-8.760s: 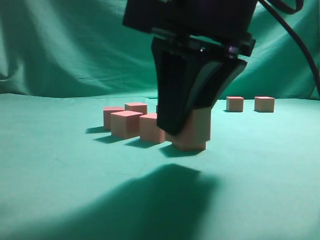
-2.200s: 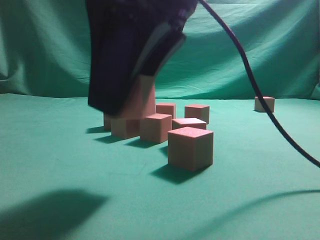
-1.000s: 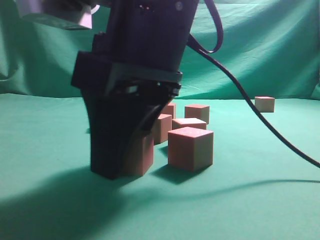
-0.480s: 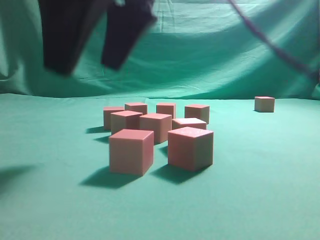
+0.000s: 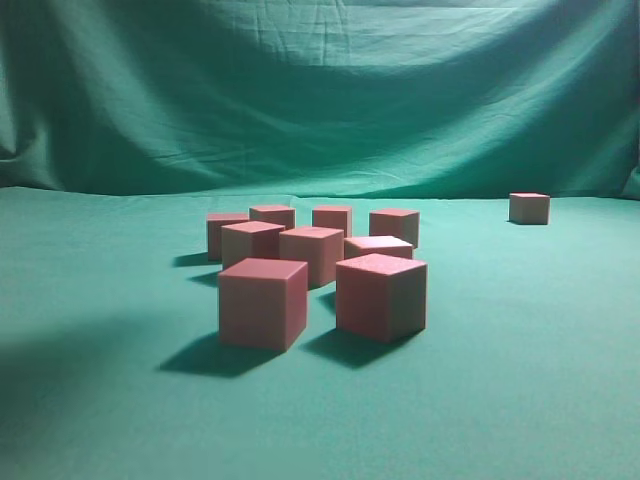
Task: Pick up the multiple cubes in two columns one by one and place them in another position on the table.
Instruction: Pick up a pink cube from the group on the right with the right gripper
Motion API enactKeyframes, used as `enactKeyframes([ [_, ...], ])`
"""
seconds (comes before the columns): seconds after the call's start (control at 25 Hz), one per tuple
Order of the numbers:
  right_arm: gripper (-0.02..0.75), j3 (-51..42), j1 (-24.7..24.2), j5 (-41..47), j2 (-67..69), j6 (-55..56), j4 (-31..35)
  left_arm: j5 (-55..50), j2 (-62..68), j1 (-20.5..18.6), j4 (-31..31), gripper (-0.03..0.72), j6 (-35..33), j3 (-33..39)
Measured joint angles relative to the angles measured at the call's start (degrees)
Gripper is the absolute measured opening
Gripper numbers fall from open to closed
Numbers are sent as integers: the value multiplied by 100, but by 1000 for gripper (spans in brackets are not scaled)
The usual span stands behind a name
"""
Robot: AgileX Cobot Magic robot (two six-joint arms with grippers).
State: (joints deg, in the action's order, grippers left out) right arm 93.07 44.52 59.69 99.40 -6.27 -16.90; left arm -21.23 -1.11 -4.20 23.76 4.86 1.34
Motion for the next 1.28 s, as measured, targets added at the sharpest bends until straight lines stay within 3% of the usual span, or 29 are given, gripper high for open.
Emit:
enactKeyframes([
  [0.24, 547, 6, -1929, -331, 105, 1111, -80, 0, 0, 0, 0, 0, 0, 0],
  [0.4, 547, 187, -2971, -698, 587, 1170, 644, 0, 0, 0, 0, 0, 0, 0],
  [0.52, 547, 593, -3426, -714, 1161, 1012, 1183, 0, 0, 0, 0, 0, 0, 0],
  [0.92, 547, 1942, -3753, -773, 2925, 608, 1708, 0, 0, 0, 0, 0, 0, 0],
  [1.28, 547, 2104, -3753, -845, 3492, 395, 1917, 0, 0, 0, 0, 0, 0, 0],
])
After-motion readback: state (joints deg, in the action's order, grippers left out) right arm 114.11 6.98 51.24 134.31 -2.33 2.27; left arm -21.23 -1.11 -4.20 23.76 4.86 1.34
